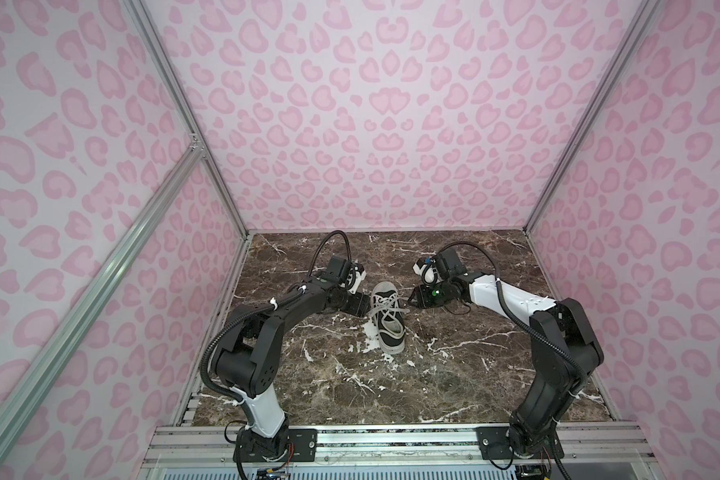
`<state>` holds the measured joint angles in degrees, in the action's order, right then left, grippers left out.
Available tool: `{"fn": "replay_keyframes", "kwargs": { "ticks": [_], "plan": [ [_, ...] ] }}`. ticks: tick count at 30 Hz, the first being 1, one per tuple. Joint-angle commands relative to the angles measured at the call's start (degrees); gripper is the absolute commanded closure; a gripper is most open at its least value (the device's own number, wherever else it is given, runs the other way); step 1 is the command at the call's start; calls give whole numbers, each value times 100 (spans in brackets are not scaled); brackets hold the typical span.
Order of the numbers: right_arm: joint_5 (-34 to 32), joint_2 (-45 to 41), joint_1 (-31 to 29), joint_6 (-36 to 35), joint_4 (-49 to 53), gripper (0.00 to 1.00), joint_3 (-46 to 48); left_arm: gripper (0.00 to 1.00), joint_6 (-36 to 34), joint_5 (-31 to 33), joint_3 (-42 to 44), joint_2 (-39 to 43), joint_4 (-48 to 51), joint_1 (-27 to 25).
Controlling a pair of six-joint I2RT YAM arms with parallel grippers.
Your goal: Tie the shoes
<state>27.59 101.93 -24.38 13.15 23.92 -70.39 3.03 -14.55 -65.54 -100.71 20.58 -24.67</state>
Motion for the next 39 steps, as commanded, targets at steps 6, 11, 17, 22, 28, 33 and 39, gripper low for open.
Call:
{"fn": "replay_keyframes", "kwargs": {
  "ticks": [6, 11, 17, 22, 28, 33, 39],
  "plan": [
    [29, 32, -323, -558, 392, 61, -411, 27, 104, 204, 193, 85, -680, 29],
    [-1626, 331, -1181, -1416, 1156, 61, -1243, 30, 556, 123, 606, 596, -914, 327],
    [-2776, 660, -1730, -2099, 1461, 57, -1991, 30, 871, -43, 964, 1006, -698, 645],
    [-3113, 1114, -2003, -2664, 1868, 57, -2539, 30, 973, -54, 1185, 1164, -605, 737],
    [-3280, 1500, -2251, -2945, 2082, 57, -2923, 30, 1101, -101, 1394, 1339, -626, 853],
    [-3558, 1768, -2377, -3101, 2125, 56, -3173, 30, 1120, -98, 1495, 1413, -632, 897],
    [-3747, 2064, -2391, -3272, 2232, 56, -3443, 30, 1131, -84, 1636, 1519, -655, 949]
  ]
}}
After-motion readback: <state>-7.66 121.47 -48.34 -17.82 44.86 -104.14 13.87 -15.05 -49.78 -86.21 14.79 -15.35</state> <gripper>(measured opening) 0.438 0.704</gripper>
